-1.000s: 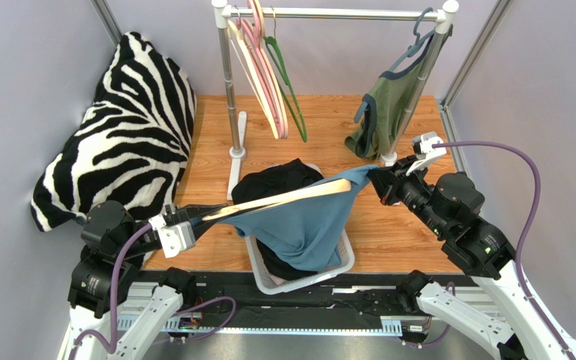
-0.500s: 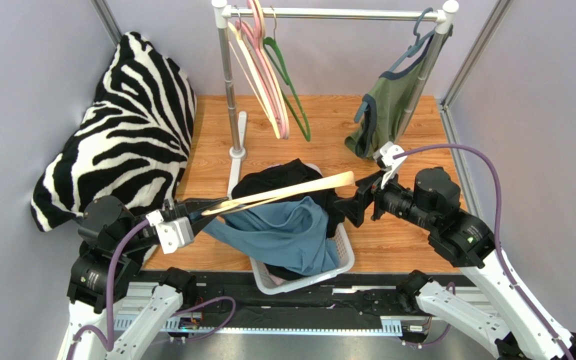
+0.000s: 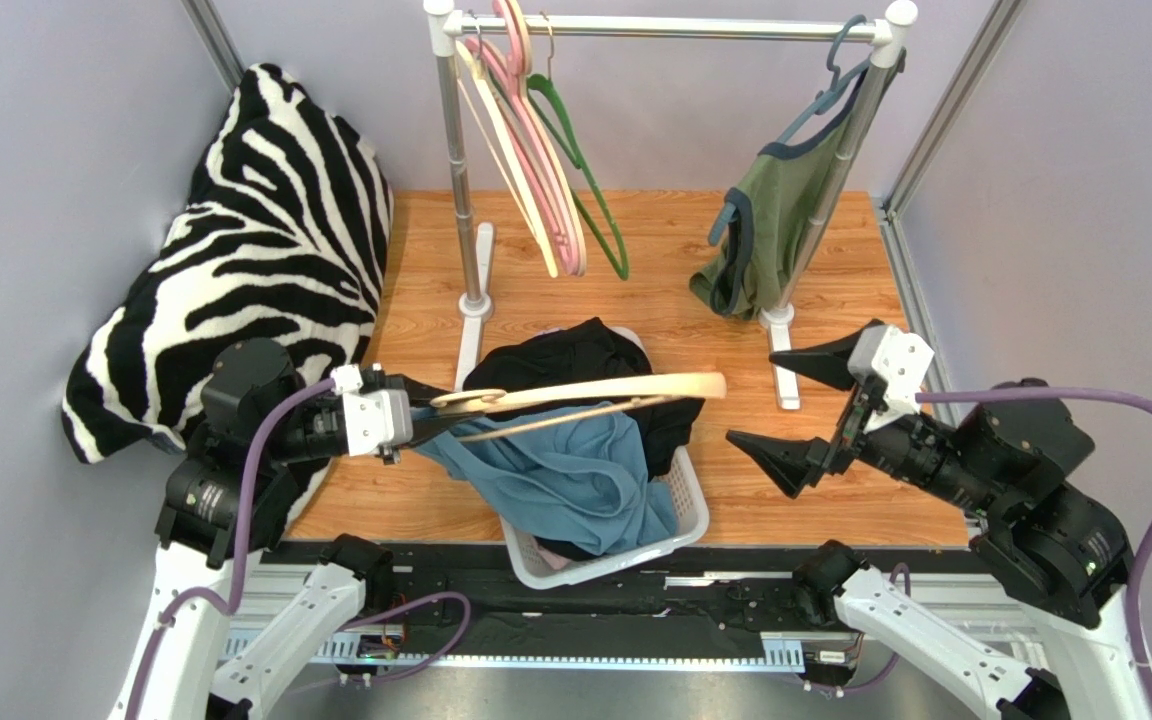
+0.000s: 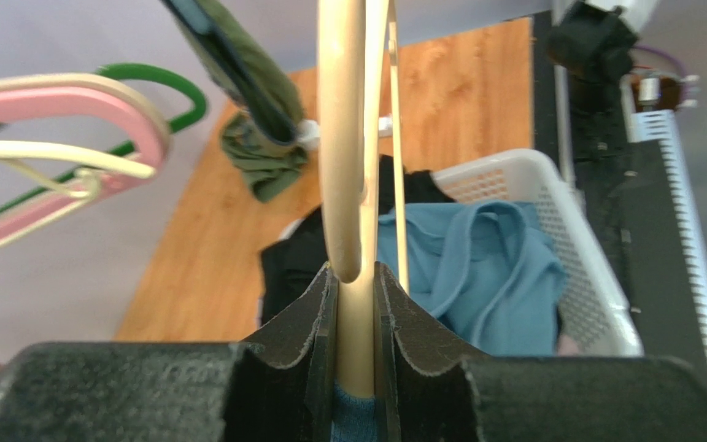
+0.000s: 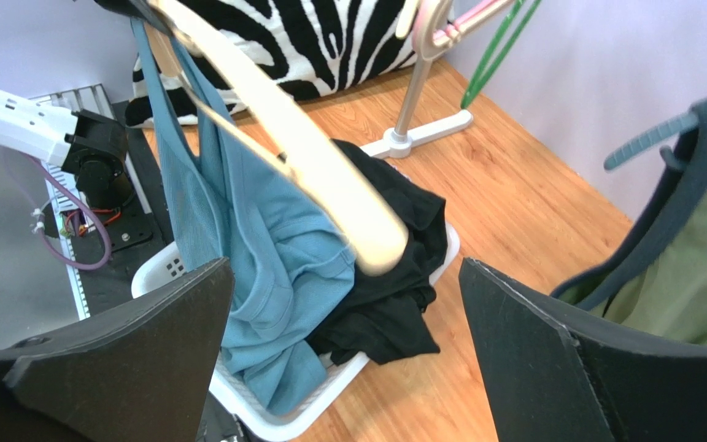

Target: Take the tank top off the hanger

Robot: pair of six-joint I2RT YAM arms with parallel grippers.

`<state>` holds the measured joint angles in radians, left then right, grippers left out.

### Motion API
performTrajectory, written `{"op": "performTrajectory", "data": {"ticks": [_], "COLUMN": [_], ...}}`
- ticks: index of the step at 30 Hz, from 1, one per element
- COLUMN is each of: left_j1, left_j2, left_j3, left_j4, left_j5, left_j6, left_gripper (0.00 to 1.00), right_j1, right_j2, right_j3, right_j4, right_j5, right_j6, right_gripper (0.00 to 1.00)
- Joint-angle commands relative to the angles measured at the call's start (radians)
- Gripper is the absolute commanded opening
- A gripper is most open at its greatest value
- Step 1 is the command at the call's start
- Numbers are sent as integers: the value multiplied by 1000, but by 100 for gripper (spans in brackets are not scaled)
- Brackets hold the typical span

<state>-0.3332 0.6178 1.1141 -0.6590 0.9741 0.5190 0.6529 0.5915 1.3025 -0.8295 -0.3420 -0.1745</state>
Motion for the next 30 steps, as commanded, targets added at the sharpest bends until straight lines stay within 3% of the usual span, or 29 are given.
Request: {"op": "performTrajectory", "data": {"ticks": [1,7,11,15,21,25,30], "left_j1": [-59,-135,-147,-148,-152,-156,-162], "left_j2": [78,125,161,183,155,145,166], "left_j3": [88,144,176,194,145,133,167], "left_j4": [-144,-261,-284,-287,-307,-309,-307], "left_j5": [81,57,60,41,38,25,31], "left_j6": [-21,-14,-5,21,76,101,116], "left_gripper": [2,2,2,2,1,1,2], "right_j1": [-3,34,131,250,261,260,260], "right_j2": [105,214,286,346,318,317,298], "right_j3": [21,73,127,184,227,236,131], "right_j4": [72,110,2,-103,-131,-148,-86], "right_j5": [-78,-170,-144,-85,-34,-130,-225], "right_j6": [-62,-85,-152,-194,-188,-135,-53], "right_gripper": [100,100,100,94,96,95,89]}}
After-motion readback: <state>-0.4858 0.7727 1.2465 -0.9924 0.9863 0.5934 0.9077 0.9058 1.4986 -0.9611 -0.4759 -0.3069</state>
